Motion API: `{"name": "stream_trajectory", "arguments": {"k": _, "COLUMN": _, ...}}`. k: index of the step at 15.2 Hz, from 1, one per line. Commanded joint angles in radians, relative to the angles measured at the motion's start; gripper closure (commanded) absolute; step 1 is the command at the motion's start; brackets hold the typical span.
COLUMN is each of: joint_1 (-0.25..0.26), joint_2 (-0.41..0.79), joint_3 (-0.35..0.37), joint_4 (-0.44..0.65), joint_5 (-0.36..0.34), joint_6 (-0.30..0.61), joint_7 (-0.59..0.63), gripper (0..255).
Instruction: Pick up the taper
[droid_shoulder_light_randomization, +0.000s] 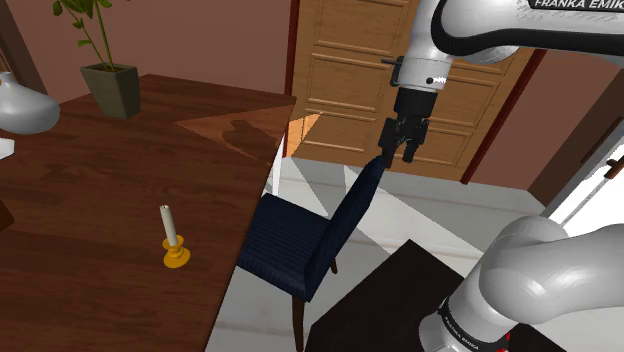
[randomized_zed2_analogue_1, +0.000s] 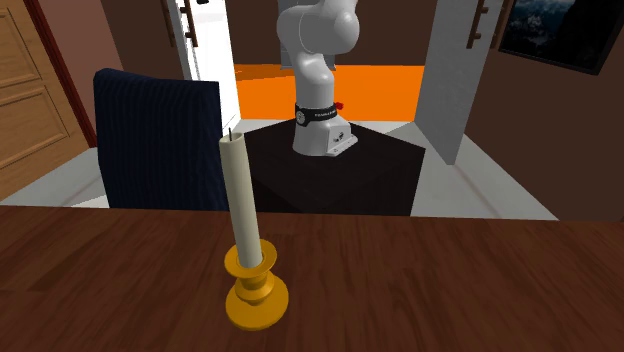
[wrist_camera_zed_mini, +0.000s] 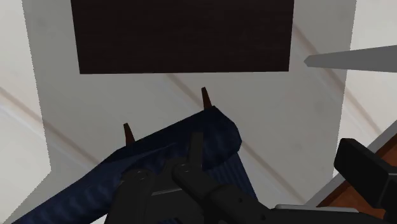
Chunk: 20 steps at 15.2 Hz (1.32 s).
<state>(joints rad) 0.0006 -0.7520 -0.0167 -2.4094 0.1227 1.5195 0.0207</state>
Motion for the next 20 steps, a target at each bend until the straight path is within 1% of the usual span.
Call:
{"name": "stream_trajectory", "arguments": {"k": 1, "joint_1": 0.0, "joint_2": 0.0, "joint_3": 0.0, "joint_4": 0.0, "joint_5": 0.0, "joint_6": 0.0, "joint_7": 0.0, "gripper": 0}}
{"name": "stream_trajectory", "arguments": {"k": 6, "joint_1": 0.038, "joint_2": 0.09, "joint_3": 0.111, "joint_4": 0.047, "joint_5": 0.068, "joint_6": 0.064, "joint_7": 0.123, "gripper": 0}}
{"name": "stream_trajectory", "arguments": {"k": 11, "joint_1": 0.066, "joint_2": 0.209, "joint_3": 0.217, "joint_4": 0.125, "joint_5": 0.11, "joint_6": 0.127, "joint_7": 0.245, "gripper": 0}}
{"name": "stream_trajectory", "arguments": {"k": 16, "joint_1": 0.084, "joint_2": 0.353, "joint_3": 0.316, "joint_4": 0.234, "joint_5": 0.118, "joint_6": 0.182, "joint_7": 0.37, "gripper": 0}}
{"name": "stream_trajectory", "arguments": {"k": 20, "joint_1": 0.097, "joint_2": 0.485, "joint_3": 0.391, "joint_4": 0.343, "joint_5": 0.095, "joint_6": 0.216, "joint_7": 0.477, "gripper": 0}}
